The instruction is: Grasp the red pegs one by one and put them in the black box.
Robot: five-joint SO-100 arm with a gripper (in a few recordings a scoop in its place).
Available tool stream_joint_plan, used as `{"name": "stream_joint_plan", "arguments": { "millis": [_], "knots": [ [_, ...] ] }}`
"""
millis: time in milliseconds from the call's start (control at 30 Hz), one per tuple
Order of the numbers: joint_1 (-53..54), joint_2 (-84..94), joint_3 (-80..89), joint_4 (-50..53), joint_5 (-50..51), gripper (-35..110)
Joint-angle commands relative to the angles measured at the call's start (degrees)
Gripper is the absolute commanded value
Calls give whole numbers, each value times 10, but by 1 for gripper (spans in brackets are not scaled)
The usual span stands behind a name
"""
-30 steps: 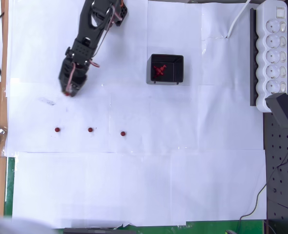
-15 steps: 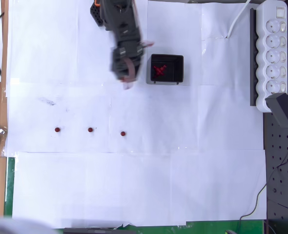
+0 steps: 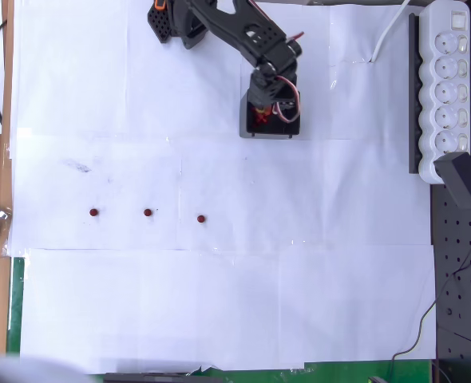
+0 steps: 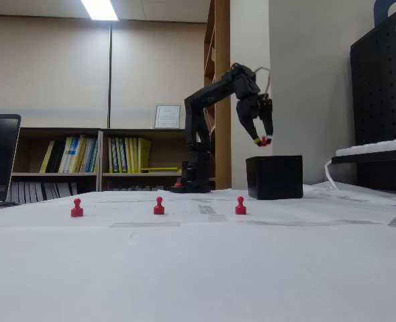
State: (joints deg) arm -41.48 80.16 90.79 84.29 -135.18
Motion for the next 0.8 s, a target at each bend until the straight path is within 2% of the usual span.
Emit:
{"name": "stream_joint_plan", "arguments": {
  "millis": [0, 200, 367, 533, 600, 767],
  "knots": [
    [-16, 11, -4, -14, -2, 8],
    [-13, -1, 5, 0, -11, 23],
    [12, -35, 111, 55, -24, 23],
    [101, -118, 171, 91, 17, 23],
    [156, -163, 137, 73, 55, 22],
    [274, -265, -78, -55, 156, 20]
  ]
}}
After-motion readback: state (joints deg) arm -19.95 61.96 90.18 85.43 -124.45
